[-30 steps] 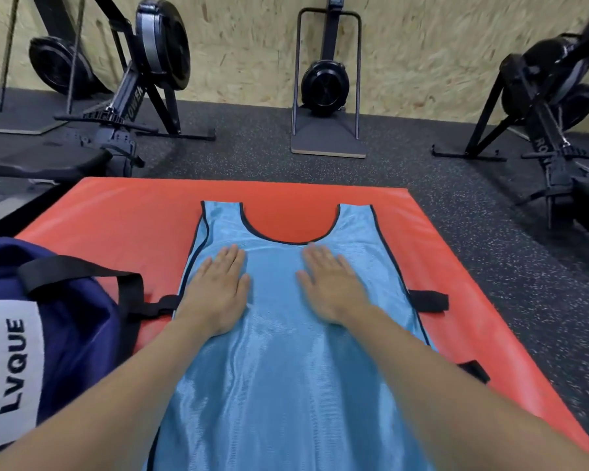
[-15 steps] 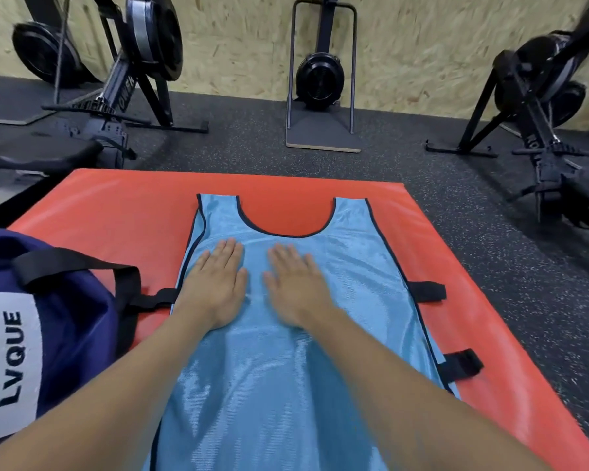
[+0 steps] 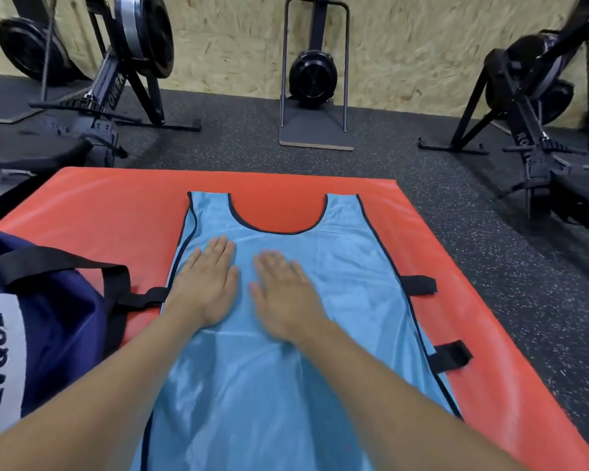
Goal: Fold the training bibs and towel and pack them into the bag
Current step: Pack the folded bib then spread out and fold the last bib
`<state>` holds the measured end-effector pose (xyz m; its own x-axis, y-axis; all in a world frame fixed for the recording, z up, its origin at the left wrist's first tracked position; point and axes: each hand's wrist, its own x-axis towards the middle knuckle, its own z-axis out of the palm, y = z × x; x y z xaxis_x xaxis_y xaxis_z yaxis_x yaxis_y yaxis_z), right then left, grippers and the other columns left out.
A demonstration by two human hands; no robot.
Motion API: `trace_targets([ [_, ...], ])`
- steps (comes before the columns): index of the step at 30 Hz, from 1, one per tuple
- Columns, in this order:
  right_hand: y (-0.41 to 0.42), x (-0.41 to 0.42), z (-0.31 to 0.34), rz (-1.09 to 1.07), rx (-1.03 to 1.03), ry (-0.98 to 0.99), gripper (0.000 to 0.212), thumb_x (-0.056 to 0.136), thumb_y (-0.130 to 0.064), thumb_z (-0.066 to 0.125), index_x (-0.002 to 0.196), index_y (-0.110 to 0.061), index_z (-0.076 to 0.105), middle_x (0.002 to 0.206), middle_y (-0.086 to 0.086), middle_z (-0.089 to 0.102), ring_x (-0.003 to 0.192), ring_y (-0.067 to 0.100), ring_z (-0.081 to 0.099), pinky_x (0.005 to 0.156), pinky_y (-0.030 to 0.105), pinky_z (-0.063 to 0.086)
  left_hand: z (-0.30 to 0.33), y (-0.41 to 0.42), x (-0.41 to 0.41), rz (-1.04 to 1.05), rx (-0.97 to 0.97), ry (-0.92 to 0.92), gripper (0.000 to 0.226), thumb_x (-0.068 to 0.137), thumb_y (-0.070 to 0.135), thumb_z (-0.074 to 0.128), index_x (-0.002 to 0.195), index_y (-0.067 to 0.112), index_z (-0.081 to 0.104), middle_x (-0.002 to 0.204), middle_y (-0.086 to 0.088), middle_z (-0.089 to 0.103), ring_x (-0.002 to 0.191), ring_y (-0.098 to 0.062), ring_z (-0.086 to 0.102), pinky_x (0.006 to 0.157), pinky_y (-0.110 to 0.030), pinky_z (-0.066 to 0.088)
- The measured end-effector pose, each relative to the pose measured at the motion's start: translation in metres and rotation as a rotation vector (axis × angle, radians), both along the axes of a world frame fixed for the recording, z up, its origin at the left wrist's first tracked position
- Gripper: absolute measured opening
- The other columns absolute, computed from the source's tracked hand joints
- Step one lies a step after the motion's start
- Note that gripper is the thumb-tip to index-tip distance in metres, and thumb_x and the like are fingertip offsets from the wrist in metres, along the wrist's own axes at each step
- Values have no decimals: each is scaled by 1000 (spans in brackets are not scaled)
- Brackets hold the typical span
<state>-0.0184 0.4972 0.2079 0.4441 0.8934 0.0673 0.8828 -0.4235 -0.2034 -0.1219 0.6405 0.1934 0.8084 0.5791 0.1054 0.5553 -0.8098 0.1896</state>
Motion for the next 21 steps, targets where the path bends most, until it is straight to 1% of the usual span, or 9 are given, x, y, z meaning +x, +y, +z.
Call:
trace_targets([
  [3,-53,64,-7,-213,-21,-16,62,105,-45,14,160,-17,10,168,-2,3,154,14,-1,125,39,-3,1,-1,1,9,-12,-5,78,91,48,-5,161,16,7,168,2,0,154,-9,-5,124,-31,-7],
  [6,-95,113,1,-440,-14,-18,67,101,-46,8,157,-12,20,167,3,15,154,19,7,125,40,6,0,-2,1,7,-6,-8,68,99,44,2,161,16,8,168,1,0,154,-10,-4,125,-33,-5],
  [9,-76,69,11,-406,103,45,66,96,-43,11,148,-10,33,155,11,35,144,32,30,117,43,23,1,-1,1,2,0,-14,61,105,39,11,160,15,10,168,0,3,154,-11,-2,125,-34,-4],
  [10,-61,36,11,-288,111,103,60,99,-41,19,150,-11,31,156,10,32,144,32,29,117,42,23,1,-2,0,2,-3,-10,62,104,40,8,160,15,11,168,0,4,154,-11,-2,125,-34,-4],
  [12,-38,-27,3,-8,71,91,61,105,-41,26,159,-15,16,167,2,14,154,20,8,125,39,6,2,-1,-2,-3,-5,0,67,100,42,5,160,15,11,168,-1,4,154,-11,-1,124,-33,-5],
  [13,-35,-44,-2,48,58,57,63,105,-43,25,160,-17,11,168,-1,7,154,15,-1,125,37,-3,2,-1,-2,-8,-6,6,68,99,43,5,160,15,11,168,-1,4,154,-12,-1,124,-33,-5],
  [15,-49,-24,-6,-27,54,17,64,105,-47,23,161,-18,10,168,-3,5,154,12,-3,125,37,-7,1,0,-2,-18,-11,8,70,98,44,4,160,15,11,168,-1,3,154,-12,-2,124,-33,-5],
  [19,-125,65,-7,-280,30,0,62,105,-46,21,160,-19,12,168,-3,6,154,13,-2,125,36,-3,2,1,0,-8,-12,16,61,105,40,11,161,15,9,168,-1,2,154,-12,-3,125,-34,-5],
  [21,-147,81,-2,-313,-4,-14,61,107,-44,20,161,-19,9,168,-5,3,154,10,-5,125,33,-5,4,0,0,-9,-15,38,60,106,40,12,161,15,8,168,0,0,154,-12,-4,125,-34,-5],
])
